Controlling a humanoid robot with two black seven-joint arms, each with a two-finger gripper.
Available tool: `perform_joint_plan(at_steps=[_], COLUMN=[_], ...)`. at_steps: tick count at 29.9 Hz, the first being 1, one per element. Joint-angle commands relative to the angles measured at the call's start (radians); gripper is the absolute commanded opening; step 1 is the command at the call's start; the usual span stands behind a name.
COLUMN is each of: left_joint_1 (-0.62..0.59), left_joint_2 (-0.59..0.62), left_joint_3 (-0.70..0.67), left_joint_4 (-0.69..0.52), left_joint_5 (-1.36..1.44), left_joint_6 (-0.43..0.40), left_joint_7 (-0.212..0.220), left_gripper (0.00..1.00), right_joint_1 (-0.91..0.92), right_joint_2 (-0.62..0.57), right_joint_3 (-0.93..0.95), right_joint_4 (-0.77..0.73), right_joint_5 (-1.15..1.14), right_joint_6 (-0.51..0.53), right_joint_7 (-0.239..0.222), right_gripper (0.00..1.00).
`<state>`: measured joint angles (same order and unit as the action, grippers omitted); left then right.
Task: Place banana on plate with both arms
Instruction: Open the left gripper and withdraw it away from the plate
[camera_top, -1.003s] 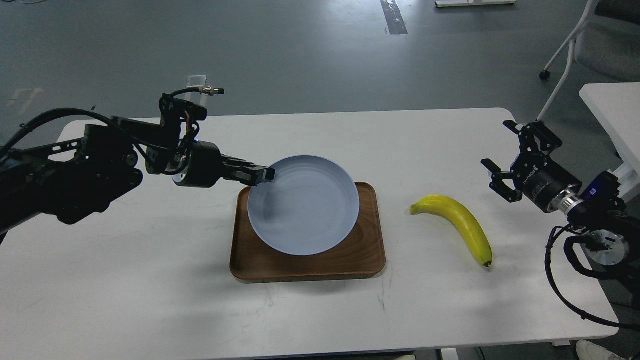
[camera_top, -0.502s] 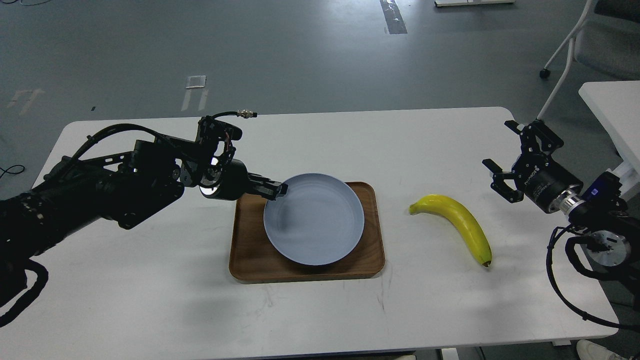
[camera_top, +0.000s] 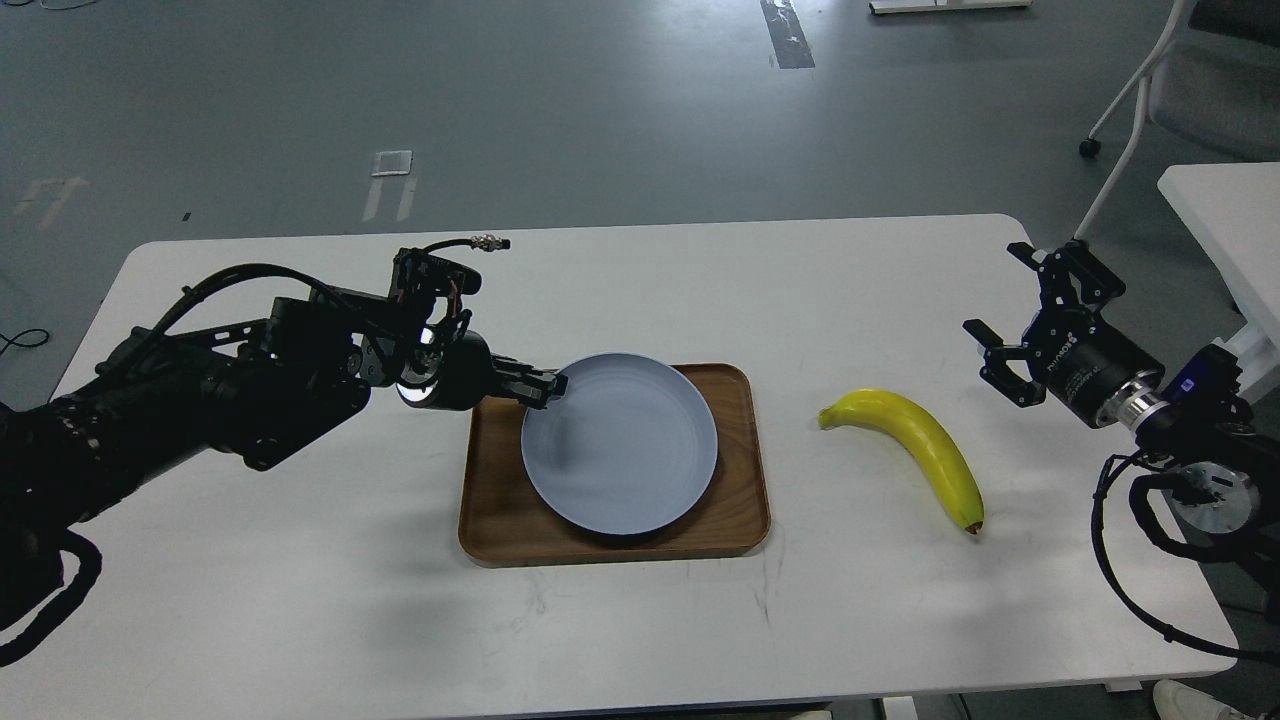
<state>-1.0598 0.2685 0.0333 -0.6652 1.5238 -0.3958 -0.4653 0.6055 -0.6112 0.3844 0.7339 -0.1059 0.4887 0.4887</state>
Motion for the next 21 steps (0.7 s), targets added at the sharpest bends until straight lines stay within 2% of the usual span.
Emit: perform_joint_plan(at_steps=[1, 3, 4, 9, 13, 15, 18, 21], left_joint_1=[-0.003, -0.006, -0.008, -0.035, -0.042, -0.034, 0.032, 0.122], left_joint_2=[0.000, 0.000, 0.001, 0.044, 0.173, 0.199, 0.247, 0.285], left_joint_3=[-0.003, -0.006, -0.013, -0.059, -0.124, -0.148, -0.232, -0.329], left_joint_4=[-0.001, -0.002, -0.005, -0.033, -0.120, -0.134, -0.143, -0.143], left_joint_5=[-0.011, -0.027, -0.051, -0.366, -0.874, -1.000, -1.221, -1.281], left_joint_6=[0.000, 0.000, -0.002, -0.018, -0.075, -0.089, -0.093, -0.093], left_joint_7=[-0.001, -0.003, -0.006, -0.023, -0.023, -0.023, -0.023, -0.023], left_gripper=[0.80, 0.89, 0.98, 0.98, 0.98, 0.98, 0.98, 0.98], right_joint_1=[-0.001, -0.003, -0.003, -0.007, -0.010, -0.010, -0.010, -0.010], right_joint_2=[-0.001, -0.005, -0.013, -0.045, -0.085, -0.093, -0.102, -0.104], right_joint_3=[-0.001, -0.001, -0.001, -0.001, -0.001, -0.002, -0.002, -0.002], right_joint_4=[0.001, 0.002, 0.004, 0.032, 0.090, 0.098, 0.104, 0.105], right_joint_5=[0.000, 0.000, 0.000, -0.002, -0.002, -0.002, -0.003, -0.005], right_joint_6=[0.000, 0.000, 0.000, 0.000, 0.000, 0.000, 0.000, 0.000], right_joint_7=[0.000, 0.000, 0.000, 0.000, 0.000, 0.000, 0.000, 0.000], right_gripper=[0.99, 0.99, 0.99, 0.99, 0.99, 0.99, 0.99, 0.99])
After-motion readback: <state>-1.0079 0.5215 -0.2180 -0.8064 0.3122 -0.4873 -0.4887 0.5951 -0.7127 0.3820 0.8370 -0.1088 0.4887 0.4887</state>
